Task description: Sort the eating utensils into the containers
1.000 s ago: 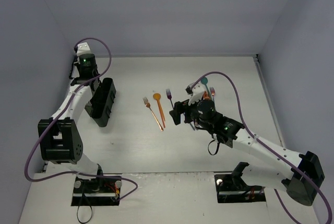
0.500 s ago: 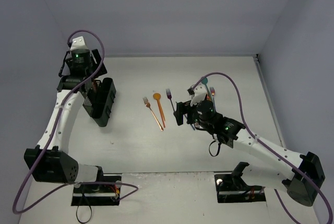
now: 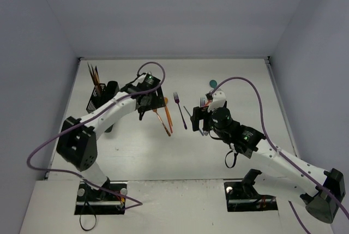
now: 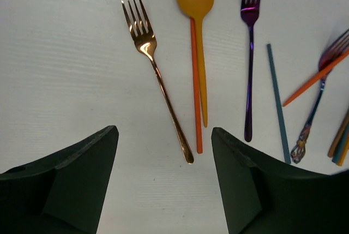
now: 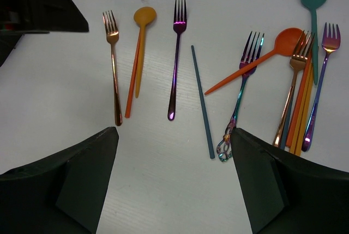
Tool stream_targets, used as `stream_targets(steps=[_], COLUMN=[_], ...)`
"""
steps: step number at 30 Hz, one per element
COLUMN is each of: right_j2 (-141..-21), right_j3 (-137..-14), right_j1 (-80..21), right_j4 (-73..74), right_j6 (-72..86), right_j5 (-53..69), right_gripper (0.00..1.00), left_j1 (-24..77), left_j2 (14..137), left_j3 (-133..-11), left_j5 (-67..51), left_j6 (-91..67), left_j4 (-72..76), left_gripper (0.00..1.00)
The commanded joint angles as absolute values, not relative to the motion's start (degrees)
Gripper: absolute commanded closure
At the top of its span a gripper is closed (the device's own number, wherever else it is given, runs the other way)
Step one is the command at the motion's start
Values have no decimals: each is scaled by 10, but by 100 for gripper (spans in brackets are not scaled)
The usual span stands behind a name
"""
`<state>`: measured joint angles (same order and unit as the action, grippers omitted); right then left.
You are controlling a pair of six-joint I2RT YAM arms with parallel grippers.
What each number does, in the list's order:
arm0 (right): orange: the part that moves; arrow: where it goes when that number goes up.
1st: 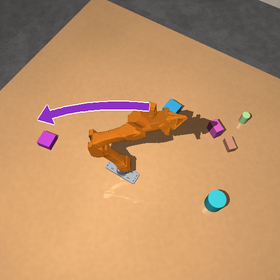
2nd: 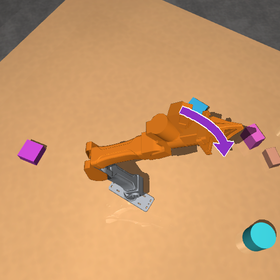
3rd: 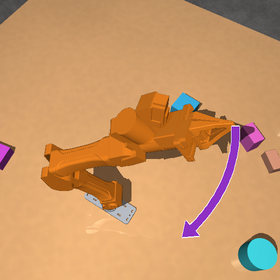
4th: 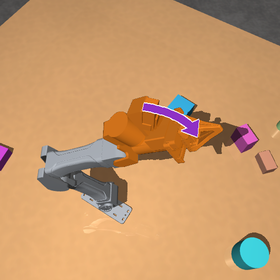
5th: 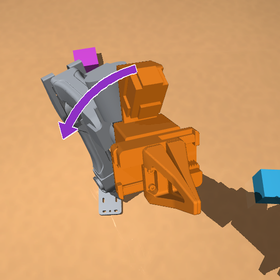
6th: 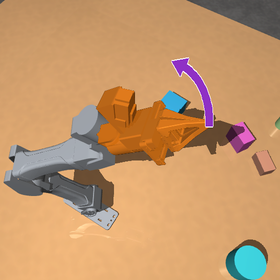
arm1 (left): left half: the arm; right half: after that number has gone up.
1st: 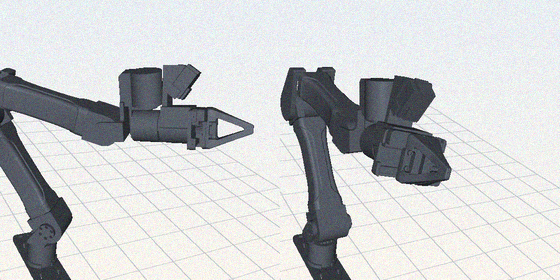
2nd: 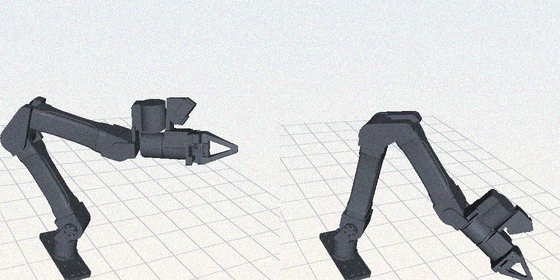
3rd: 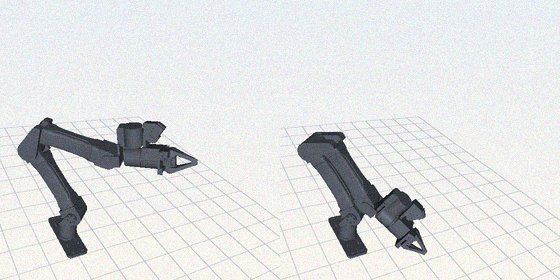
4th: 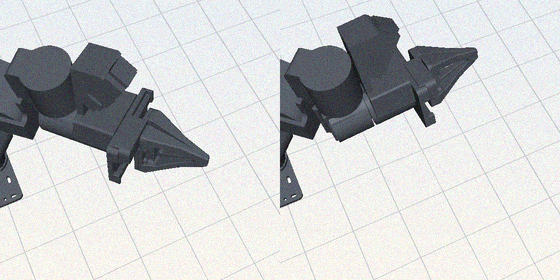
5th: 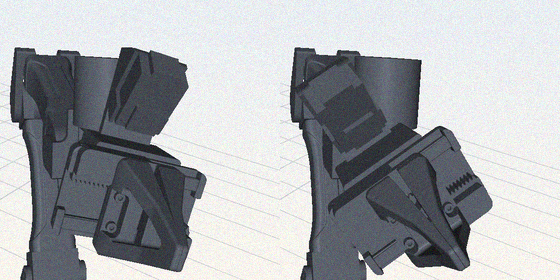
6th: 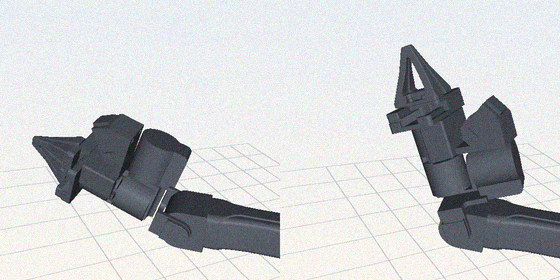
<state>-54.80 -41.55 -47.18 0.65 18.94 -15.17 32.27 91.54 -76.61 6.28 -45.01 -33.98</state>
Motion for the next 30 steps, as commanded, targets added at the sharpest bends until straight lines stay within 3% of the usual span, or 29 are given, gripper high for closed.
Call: stream_targets(steps=[1,14,23,30], right_j2=[-531,-517,-510,-500], right_j3=[-408,-381,-371,-367], right_j1=[-467,-466,-465,-464], right_j4=[-2,-2,-2,-2], right_j6=[203,212,215,216], right_j5=[-176,-174,-176,-175], right_gripper=[19,19,19,19], left_j1=[334,346,345,345], left_j2=[948,1066,1126,1139], left_j3=[-780,-814,-843,-837], left_j5=[90,124,133,139], left_j6=[-558,-617,-621,-627], left_j4=[-338,-339,-343,-350], left_gripper=[39,56,60,73])
